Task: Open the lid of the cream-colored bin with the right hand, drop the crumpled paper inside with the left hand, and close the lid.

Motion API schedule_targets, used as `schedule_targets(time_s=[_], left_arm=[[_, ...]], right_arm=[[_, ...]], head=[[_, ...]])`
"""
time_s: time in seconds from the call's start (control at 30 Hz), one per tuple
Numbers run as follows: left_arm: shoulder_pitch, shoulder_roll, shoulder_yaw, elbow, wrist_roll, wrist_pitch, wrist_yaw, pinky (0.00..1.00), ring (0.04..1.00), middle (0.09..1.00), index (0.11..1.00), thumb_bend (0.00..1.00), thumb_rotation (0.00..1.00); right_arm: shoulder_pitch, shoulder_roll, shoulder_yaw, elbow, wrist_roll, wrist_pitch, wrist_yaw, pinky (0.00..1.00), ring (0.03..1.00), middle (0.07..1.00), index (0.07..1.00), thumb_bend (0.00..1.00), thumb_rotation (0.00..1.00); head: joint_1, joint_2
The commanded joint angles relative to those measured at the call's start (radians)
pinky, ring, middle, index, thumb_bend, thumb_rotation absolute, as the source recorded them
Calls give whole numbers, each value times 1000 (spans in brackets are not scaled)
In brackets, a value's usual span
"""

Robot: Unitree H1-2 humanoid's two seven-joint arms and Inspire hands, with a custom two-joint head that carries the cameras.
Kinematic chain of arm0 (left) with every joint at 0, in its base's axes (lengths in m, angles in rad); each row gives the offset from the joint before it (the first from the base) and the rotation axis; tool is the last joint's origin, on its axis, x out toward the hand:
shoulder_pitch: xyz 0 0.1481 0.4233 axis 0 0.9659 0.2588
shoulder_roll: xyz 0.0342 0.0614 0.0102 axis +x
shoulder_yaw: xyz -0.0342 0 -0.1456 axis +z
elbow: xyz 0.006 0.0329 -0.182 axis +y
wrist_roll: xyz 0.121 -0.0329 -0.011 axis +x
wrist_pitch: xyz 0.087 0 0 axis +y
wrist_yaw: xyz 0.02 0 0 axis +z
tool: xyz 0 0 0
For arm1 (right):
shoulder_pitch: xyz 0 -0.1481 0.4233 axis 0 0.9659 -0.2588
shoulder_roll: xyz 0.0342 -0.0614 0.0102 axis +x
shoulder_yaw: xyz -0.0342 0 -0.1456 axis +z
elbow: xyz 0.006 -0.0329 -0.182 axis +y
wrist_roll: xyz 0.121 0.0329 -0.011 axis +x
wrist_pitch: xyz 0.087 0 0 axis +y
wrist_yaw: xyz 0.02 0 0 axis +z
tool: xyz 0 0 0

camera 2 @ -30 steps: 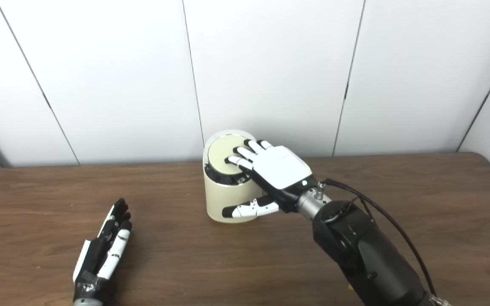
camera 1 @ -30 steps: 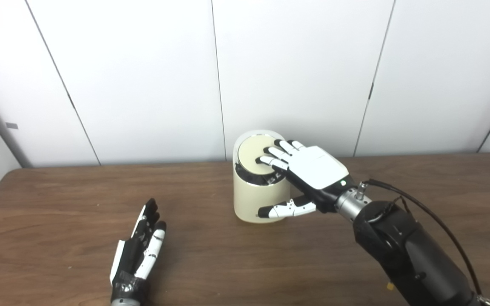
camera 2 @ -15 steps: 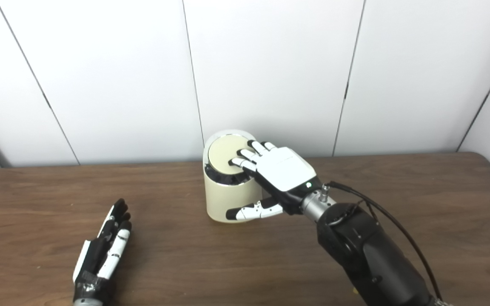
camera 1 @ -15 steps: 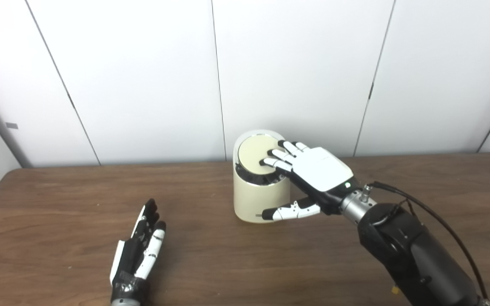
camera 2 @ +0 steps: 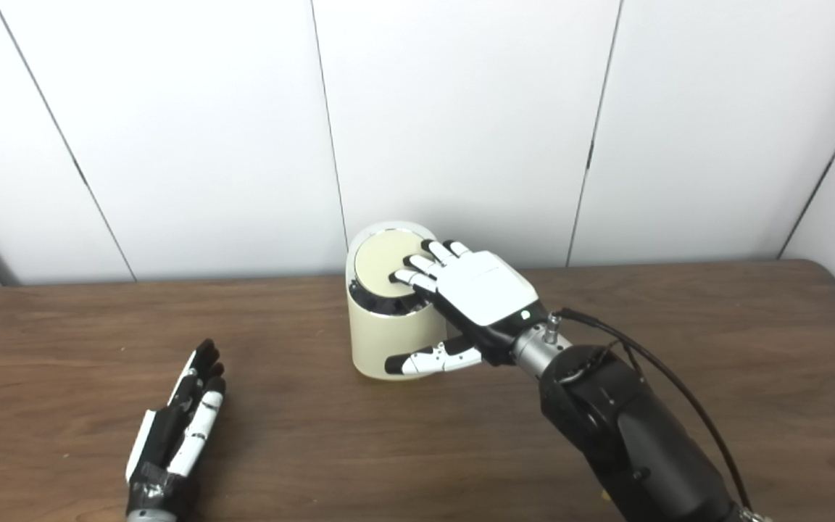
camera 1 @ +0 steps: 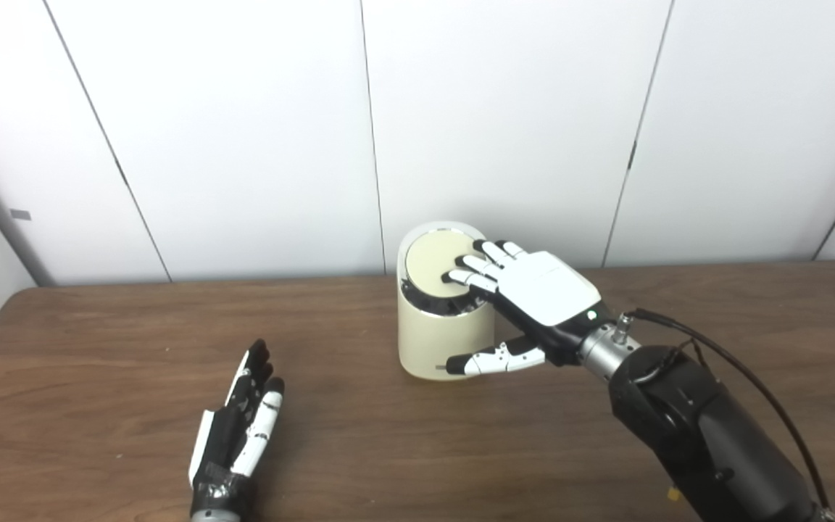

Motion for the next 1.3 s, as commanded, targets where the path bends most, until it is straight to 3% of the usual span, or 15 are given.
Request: schedule_targets(time_s=[0.0, 0.47, 0.97, 1.27], left_arm=[[58, -26, -20, 38, -9, 3, 0, 1000, 1000, 1000, 1000, 311, 559], [59, -23, -23, 36, -1, -1, 3, 1000, 1000, 1000, 1000, 298, 564], [59, -24, -24, 36, 3, 2, 7, 1000, 1000, 1000, 1000, 319, 555], [58, -17, -31, 36, 9, 4, 4, 1000, 1000, 1000, 1000, 300, 556]], right_arm=[[-31, -13, -5, 13, 0, 0, 27, 991, 1000, 937, 858, 571, 1000], [-40, -12, 0, 6, -10, 37, 114, 1000, 1000, 908, 860, 600, 1000], [-35, -7, -16, -1, -4, 29, 81, 1000, 1000, 944, 880, 600, 1000], [-31, 20, -57, -28, 33, 34, 35, 1000, 1000, 966, 924, 584, 1000]], head=[[0, 3], [3, 6], [5, 8], [6, 9]])
